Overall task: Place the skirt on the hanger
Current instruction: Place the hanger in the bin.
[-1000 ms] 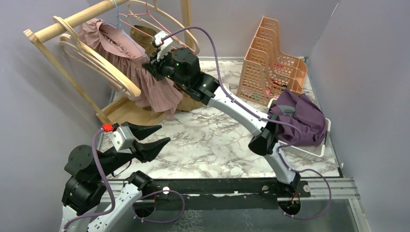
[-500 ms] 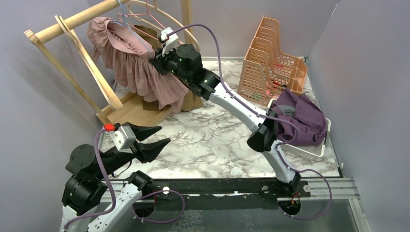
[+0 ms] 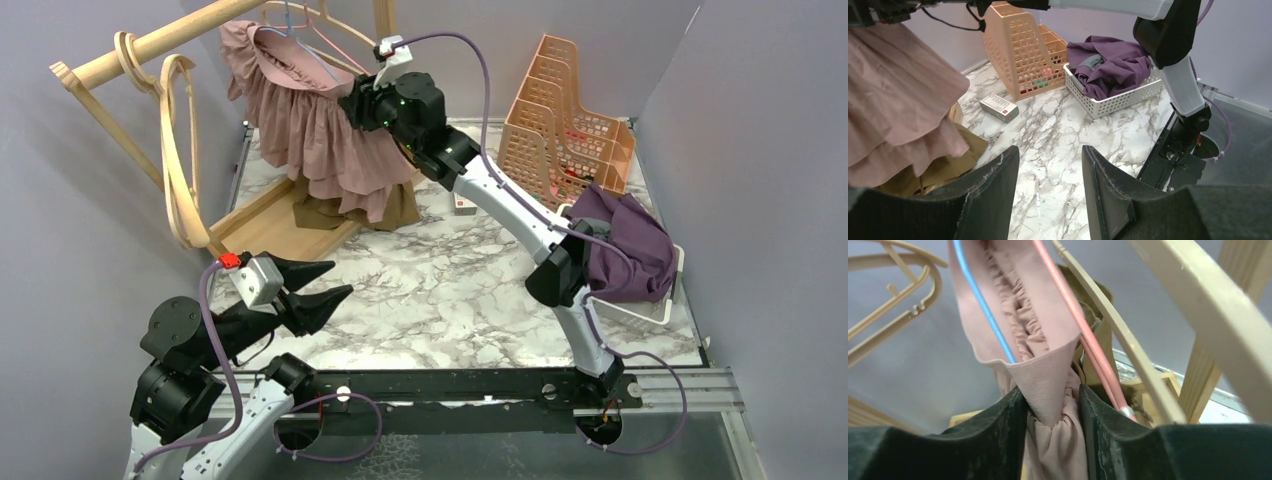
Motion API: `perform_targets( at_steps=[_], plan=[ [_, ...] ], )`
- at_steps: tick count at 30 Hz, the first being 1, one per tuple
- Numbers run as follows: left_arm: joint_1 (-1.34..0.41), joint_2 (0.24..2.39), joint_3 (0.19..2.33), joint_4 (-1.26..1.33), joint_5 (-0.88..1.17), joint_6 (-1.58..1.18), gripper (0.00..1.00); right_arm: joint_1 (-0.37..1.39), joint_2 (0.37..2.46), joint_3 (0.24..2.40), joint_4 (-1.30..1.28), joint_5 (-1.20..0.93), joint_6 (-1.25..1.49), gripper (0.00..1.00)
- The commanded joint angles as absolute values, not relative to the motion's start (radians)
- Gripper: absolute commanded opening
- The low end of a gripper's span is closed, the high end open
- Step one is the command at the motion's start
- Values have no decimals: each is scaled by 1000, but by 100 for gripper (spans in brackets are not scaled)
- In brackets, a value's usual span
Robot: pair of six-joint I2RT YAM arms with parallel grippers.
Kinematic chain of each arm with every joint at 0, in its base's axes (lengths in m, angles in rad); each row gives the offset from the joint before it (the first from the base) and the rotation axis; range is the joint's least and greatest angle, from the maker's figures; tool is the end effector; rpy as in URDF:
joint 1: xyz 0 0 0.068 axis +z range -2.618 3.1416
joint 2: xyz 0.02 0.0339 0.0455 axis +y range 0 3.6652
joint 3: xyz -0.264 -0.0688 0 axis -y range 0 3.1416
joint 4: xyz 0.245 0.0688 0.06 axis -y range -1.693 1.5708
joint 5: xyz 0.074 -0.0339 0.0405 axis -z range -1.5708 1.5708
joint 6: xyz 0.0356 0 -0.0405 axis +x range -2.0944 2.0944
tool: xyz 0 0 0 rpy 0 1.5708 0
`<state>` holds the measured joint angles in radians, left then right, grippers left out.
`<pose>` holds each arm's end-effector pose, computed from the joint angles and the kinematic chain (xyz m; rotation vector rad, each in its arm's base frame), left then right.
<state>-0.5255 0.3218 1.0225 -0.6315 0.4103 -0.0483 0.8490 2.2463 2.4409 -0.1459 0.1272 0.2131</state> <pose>0.0141 -0.0246 0.4082 0.6882 1.3960 -0.7639 0.3490 0.3896 0.4311 -0.3902 1.5208 0.7470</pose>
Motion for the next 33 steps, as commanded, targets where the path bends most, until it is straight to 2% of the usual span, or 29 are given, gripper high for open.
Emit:
perform_targets(
  at_steps=[1, 5, 9, 13, 17, 24, 28, 33],
  plan=[
    [-527, 312, 1014, -631, 374, -63, 51, 840, 2103, 2333, -28, 49, 225, 50],
    [-527, 315, 1009, -631, 339, -66, 53, 840, 1979, 2192, 58, -80, 246, 57],
    [-527, 325, 993, -631, 306, -63, 55, 840, 1864, 2102, 69, -149, 252, 57],
    [-527, 351, 978, -629, 297, -36, 55, 840, 1696, 1924, 115, -142, 224, 58],
    [-527, 397, 959, -627, 310, 20, 55, 839, 1522, 1757, 60, 18, 157, 60],
    [-527, 501, 913, -543, 347, 74, 55, 803, 1331, 1526, -223, 422, 109, 67],
    [-528, 557, 863, -437, 385, 44, 55, 664, 1235, 1384, -398, 527, 232, 71],
    [-528, 617, 819, -312, 392, 8, 55, 334, 1143, 1151, -480, 513, 369, 77]
  ],
)
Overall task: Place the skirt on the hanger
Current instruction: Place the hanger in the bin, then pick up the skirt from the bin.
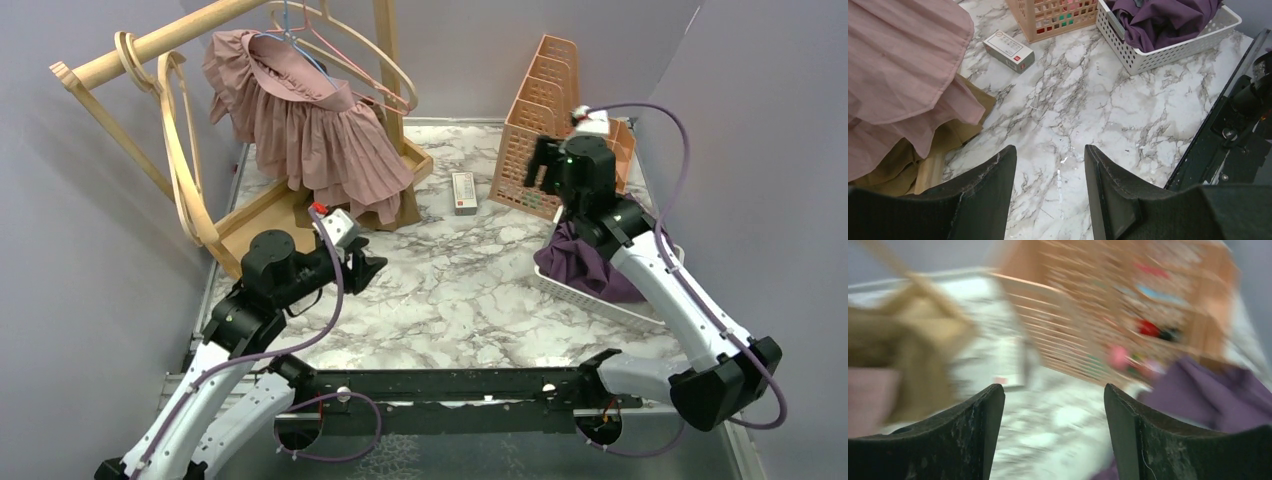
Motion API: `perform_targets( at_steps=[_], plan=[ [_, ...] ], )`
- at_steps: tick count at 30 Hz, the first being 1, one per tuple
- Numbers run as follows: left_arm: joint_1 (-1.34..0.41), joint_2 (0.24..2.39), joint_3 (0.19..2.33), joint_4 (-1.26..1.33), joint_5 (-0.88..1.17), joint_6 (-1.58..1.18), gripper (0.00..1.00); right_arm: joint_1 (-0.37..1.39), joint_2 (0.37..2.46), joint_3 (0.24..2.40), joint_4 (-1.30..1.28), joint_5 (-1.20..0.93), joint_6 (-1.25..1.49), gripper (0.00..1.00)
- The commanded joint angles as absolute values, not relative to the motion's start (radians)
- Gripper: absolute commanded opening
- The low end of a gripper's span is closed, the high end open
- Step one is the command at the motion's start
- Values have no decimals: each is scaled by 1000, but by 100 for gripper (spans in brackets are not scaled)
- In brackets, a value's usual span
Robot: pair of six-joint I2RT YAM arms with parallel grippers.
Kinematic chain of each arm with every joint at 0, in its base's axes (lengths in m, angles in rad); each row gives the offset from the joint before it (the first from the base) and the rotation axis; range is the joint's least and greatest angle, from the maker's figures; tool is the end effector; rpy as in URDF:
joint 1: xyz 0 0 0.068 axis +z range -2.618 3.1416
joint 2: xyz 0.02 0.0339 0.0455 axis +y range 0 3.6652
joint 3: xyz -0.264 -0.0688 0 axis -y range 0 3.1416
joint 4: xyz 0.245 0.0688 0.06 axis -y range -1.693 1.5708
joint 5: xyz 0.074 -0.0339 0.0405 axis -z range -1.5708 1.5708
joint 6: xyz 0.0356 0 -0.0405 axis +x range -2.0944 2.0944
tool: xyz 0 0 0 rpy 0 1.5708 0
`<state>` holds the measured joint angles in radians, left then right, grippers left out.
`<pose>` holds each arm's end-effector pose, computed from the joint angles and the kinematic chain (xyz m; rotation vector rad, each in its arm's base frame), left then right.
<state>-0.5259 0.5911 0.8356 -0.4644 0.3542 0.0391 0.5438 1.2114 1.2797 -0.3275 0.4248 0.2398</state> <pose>0.1052 -0.0753 0.3547 0.7528 1.6637 -0.6630 0.2390 0.1273 0.4099 0.0225 1.8096 0.1687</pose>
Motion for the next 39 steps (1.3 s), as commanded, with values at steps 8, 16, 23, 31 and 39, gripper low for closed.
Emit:
perform_targets(
  at_steps=[8, 16, 23, 31, 39],
  plan=[
    [-528, 709, 819, -241, 429, 5, 55, 38, 1252, 1035, -587, 482, 511, 84],
    [-528, 727, 815, -225, 429, -4, 55, 18, 1369, 884, -604, 378, 722, 83],
    [-528, 698, 804, -226, 415, -4, 55, 18, 1421, 866, -621, 371, 731, 8],
    [-528, 691, 795, -199, 379, -24, 56, 20, 1178, 1159, -726, 382, 635, 1],
    [-528, 681, 781, -138, 286, -67, 56, 20, 1014, 1502, -590, -50, 507, 1]
  ],
)
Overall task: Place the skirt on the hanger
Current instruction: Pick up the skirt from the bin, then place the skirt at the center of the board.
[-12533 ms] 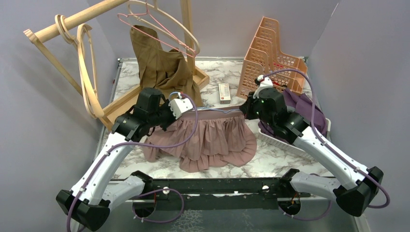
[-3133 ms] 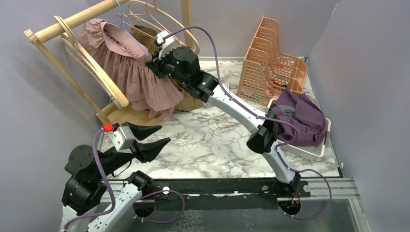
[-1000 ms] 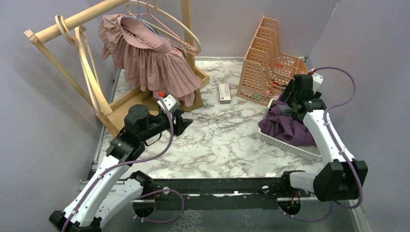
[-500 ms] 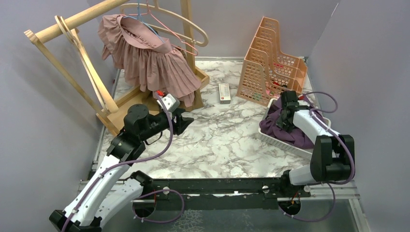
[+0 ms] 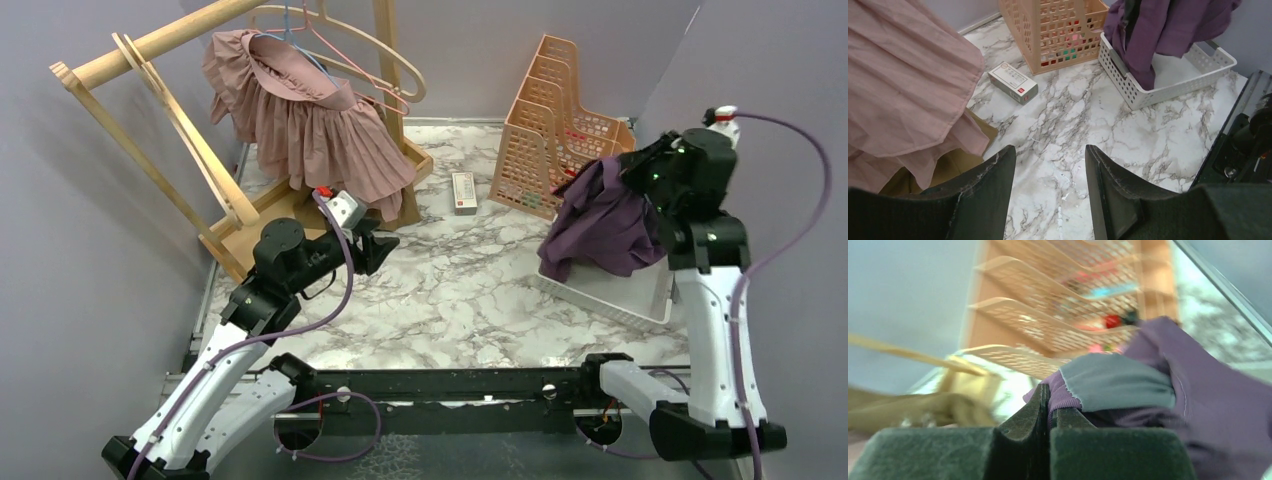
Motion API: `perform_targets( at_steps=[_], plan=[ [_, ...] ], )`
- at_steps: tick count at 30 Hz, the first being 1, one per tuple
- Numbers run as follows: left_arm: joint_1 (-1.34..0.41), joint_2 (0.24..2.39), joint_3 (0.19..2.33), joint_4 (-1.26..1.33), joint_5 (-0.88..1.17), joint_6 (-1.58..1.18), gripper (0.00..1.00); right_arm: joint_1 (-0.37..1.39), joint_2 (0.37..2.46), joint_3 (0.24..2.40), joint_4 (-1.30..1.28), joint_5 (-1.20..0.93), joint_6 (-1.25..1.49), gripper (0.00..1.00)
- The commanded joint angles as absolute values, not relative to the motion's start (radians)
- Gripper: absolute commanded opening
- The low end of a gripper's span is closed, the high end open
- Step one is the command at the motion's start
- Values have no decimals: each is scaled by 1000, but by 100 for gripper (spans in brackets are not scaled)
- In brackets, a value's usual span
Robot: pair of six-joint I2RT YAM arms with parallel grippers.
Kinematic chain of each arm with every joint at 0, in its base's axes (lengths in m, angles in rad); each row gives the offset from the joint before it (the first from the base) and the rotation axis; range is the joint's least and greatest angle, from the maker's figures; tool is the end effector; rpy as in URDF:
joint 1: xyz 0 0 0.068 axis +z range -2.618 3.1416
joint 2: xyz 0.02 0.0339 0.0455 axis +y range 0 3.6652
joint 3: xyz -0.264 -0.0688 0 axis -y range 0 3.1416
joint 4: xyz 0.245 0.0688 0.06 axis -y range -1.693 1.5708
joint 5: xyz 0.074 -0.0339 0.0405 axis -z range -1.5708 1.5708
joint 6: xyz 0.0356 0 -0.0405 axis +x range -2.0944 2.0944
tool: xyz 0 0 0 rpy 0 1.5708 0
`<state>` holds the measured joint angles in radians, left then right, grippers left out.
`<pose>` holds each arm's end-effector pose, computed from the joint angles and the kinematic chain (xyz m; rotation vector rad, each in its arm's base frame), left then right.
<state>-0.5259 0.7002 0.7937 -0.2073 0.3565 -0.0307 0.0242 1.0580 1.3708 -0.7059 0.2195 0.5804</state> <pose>0.1348 -0.0926 0.3540 0.6843 1.5876 -0.7140 0.2057 -0.0028 0.4344 0.6744 1.8386 0.1829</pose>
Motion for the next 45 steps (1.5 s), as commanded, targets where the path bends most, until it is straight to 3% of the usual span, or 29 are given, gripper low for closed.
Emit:
perform_targets(
  at_steps=[1, 8, 12, 15, 17, 21, 26, 30, 34, 37, 39, 45],
  plan=[
    [-528, 679, 782, -133, 273, -71, 56, 19, 1013, 1536, -568, -132, 504, 1],
    [-528, 649, 782, -118, 178, -98, 57, 20, 1026, 1634, -338, -676, 600, 1],
    [-528, 627, 779, -123, 145, -115, 59, 21, 1046, 1507, -150, -942, 742, 1],
    [-528, 616, 778, -137, 142, -129, 59, 50, 1066, 1401, -180, -1017, 744, 1],
    [-528, 611, 773, -147, 152, -143, 59, 111, 1098, 1349, -299, -979, 666, 1],
    [-528, 607, 755, -149, 189, -192, 59, 470, 1235, 1304, -490, -653, 521, 1],
    [-528, 569, 726, -175, 83, -299, 58, 653, 1477, 1249, -331, -512, 627, 1],
    [-528, 534, 731, -247, 51, -425, 58, 713, 1659, 1333, -181, -503, 688, 3],
    [-528, 546, 707, -248, 198, -514, 58, 726, 1785, 1467, -183, -517, 652, 41],
    [-528, 604, 690, -240, 329, -581, 53, 725, 1738, 1450, -203, -392, 624, 59],
    [-530, 638, 683, -237, 401, -600, 51, 719, 1645, 1389, -208, -279, 602, 64],
    [-615, 666, 626, -157, 463, -617, 49, 689, 1381, 1207, -354, 119, 618, 64]
  ],
)
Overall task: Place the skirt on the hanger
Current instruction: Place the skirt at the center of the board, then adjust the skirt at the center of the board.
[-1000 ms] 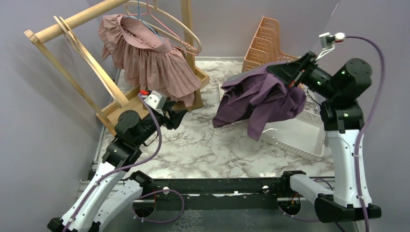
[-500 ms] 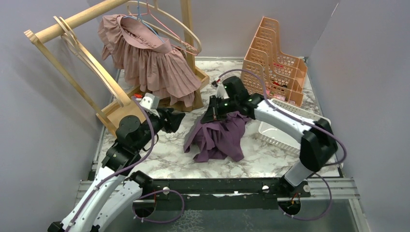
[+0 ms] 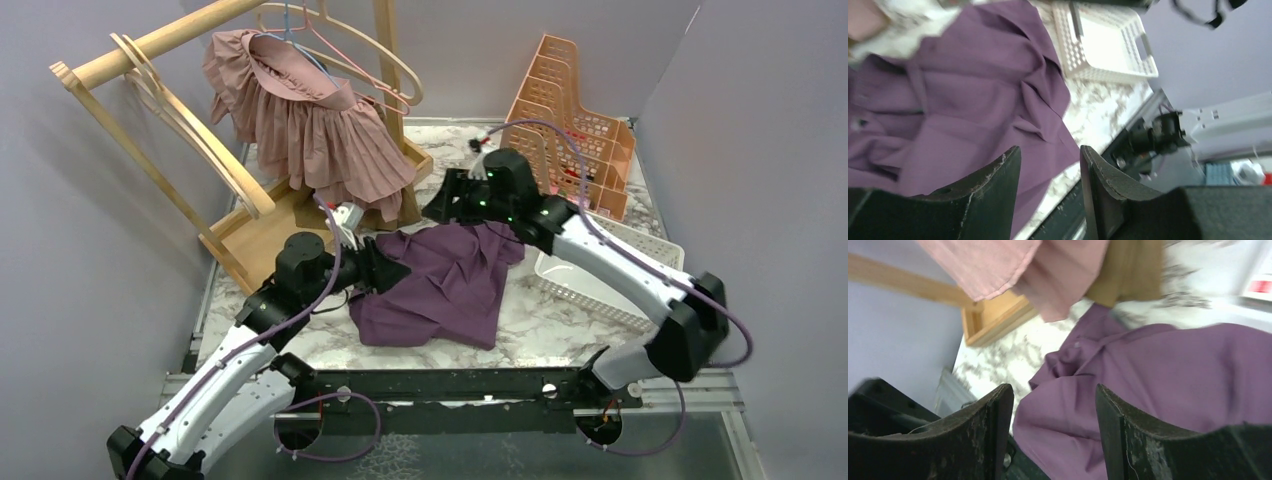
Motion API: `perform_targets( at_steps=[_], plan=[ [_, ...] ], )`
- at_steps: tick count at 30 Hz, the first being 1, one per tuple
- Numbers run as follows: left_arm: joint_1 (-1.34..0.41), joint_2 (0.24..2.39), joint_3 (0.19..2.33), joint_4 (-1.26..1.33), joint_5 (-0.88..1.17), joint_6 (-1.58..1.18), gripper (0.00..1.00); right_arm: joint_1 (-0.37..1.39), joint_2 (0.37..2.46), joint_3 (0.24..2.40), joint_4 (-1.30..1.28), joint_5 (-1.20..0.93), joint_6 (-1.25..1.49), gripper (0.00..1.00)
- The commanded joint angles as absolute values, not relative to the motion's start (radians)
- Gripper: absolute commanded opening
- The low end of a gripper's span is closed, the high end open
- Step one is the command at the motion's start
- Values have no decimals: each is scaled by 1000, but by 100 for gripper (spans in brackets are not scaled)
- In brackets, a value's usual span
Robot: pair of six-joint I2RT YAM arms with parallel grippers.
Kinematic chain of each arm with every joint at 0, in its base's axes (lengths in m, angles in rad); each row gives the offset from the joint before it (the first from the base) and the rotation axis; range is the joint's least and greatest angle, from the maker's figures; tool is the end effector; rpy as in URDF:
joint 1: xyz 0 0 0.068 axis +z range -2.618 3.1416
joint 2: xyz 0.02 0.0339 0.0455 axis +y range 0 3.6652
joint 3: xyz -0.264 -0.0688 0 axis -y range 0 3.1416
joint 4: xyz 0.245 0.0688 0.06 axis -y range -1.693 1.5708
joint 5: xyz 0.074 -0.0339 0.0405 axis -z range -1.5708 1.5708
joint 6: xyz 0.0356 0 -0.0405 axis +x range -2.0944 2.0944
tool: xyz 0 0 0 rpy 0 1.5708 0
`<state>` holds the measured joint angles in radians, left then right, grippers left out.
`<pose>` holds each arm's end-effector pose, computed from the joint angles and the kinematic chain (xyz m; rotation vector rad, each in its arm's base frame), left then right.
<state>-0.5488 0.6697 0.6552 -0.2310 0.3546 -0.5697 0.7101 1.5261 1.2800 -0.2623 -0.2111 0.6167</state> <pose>0.1326 -0.0956 0.3077 0.2494 1.9305 -1.0910 0.2647 0.2374 0.3228 -0.2428 2.2217 0.9932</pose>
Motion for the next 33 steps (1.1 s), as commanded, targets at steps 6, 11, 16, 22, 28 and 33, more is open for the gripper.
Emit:
perform_targets(
  at_steps=[6, 11, 16, 22, 28, 33],
  plan=[
    [-925, 815, 605, -38, 300, -563, 47, 596, 1221, 1075, -524, 236, 680, 61],
    [-1204, 1129, 734, -18, 106, -391, 47, 529, 1172, 1028, -605, 223, 734, 60],
    [-1359, 1386, 845, -16, -32, -163, 54, 460, 1130, 977, -612, 178, 765, 60],
    [-1387, 1503, 840, 45, -26, 6, 63, 426, 1098, 951, -622, 167, 760, 60],
    [-1387, 1587, 804, 37, -60, 51, 65, 415, 1101, 959, -623, 173, 747, 60],
    [-1385, 1668, 795, 35, -144, 25, 61, 413, 1118, 972, -615, 167, 743, 60]
  ],
)
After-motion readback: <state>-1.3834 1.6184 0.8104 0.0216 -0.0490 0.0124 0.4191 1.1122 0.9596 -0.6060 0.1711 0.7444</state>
